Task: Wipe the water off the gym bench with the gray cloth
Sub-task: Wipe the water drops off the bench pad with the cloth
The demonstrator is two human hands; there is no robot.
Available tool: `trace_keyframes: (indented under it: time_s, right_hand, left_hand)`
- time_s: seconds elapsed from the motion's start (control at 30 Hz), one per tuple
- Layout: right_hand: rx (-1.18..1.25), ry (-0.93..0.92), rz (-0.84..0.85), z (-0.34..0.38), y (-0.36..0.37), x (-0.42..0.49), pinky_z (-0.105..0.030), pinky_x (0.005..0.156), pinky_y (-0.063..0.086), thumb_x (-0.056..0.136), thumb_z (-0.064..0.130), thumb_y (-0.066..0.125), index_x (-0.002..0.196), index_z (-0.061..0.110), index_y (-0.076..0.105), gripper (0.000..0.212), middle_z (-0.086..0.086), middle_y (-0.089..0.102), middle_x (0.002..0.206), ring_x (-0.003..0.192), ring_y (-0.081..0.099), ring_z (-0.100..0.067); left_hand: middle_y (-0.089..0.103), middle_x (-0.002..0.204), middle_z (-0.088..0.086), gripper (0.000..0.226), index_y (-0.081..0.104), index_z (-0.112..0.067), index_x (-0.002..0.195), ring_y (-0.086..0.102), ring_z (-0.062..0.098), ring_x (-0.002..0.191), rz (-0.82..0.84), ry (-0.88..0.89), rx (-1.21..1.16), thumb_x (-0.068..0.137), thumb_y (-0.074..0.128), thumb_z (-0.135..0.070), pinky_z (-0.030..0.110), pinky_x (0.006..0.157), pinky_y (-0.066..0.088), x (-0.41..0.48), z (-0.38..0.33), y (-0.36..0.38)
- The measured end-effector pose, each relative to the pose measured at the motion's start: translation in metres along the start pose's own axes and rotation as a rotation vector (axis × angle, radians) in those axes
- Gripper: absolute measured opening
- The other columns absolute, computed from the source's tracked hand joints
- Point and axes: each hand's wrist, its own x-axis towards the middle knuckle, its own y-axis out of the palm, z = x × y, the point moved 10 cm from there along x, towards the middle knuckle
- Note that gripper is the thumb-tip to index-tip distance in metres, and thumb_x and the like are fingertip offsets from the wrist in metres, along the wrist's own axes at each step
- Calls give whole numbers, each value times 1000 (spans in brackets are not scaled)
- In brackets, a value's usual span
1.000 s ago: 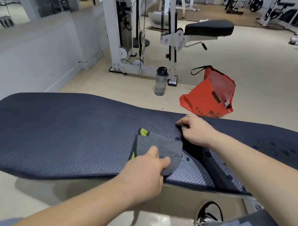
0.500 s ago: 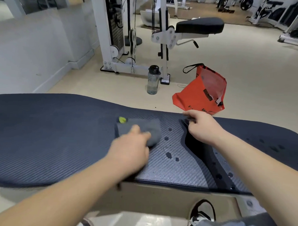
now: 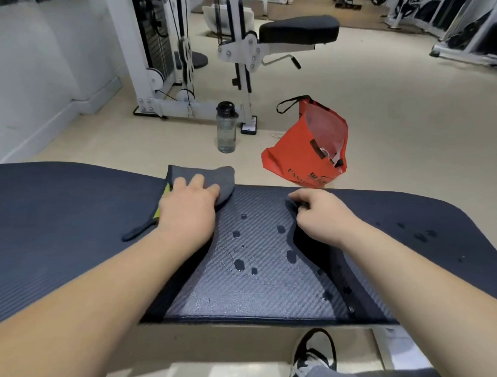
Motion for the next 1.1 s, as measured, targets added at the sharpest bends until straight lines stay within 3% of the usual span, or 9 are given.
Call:
trace_keyframes:
  time_s: [0.1,0.23,0.33,0.47,0.63,0.73,0.83,1.0,1.1]
  right_hand:
    - [14,6,-7,-5,-2,2,-42,110,46,85,13,44,139,31,59,59,4,62,143,132,55,-22]
    - [77,4,-97,-10,-14,4,-38,107,47,84,7,46,130,24,67,53,0,67,133,127,58,-23]
    - [98,42,-114,-15,-22,1,-31,105,46,83,2,47,128,17,69,51,-3,68,130,124,59,-23]
    - [-11,62,-40,-16,-17,-1,-41,98,54,79,7,49,111,22,75,44,-4,70,120,114,62,-27]
    - [-117,39,-5,-5,-10,-1,-47,105,47,83,12,49,117,24,72,43,-1,54,133,130,46,-27]
    - [-137,30,0,1,-7,-2,-47,105,47,83,13,48,114,22,73,41,-5,53,128,128,47,-29]
    - [-156,9,27,6,-4,-6,-47,104,48,85,11,48,115,20,73,40,-7,52,128,126,48,-29]
    - [-167,-15,54,12,-2,-8,-47,105,47,89,13,48,117,22,72,38,-6,51,128,126,50,-29]
    - [-189,-15,93,13,5,-10,-46,108,45,89,14,47,123,22,70,42,-6,50,133,130,48,-29]
  left_hand:
    - [48,126,7,35,57,-23,126,49,34,115,70,50,-66,94,49,-12,37,74,36,-3,-31,-1]
    - [52,122,-3,48,56,-41,132,53,27,113,76,370,-318,91,50,-18,37,85,50,-31,-82,1]
    - [52,127,-4,52,52,-47,138,51,27,119,35,219,-318,92,51,-23,44,90,54,-5,-44,9]
    - [49,114,11,31,56,-19,123,56,38,103,14,-6,-145,93,50,-19,43,76,49,0,-3,7]
    - [46,107,0,32,58,-31,121,62,33,102,119,310,-359,91,50,-25,42,85,55,-44,-52,8]
    - [52,115,1,45,57,-42,135,62,30,107,84,155,-335,92,51,-27,42,85,56,-24,-15,10]
    - [44,103,7,30,59,-21,123,59,36,90,22,20,-162,94,49,-22,40,69,48,-22,4,4]
    - [45,111,6,29,54,-22,121,64,38,100,194,346,-263,93,50,-26,41,79,50,-101,-73,2]
    - [50,117,2,43,54,-37,134,63,34,106,131,321,-308,91,52,-33,42,87,55,-93,-60,-2]
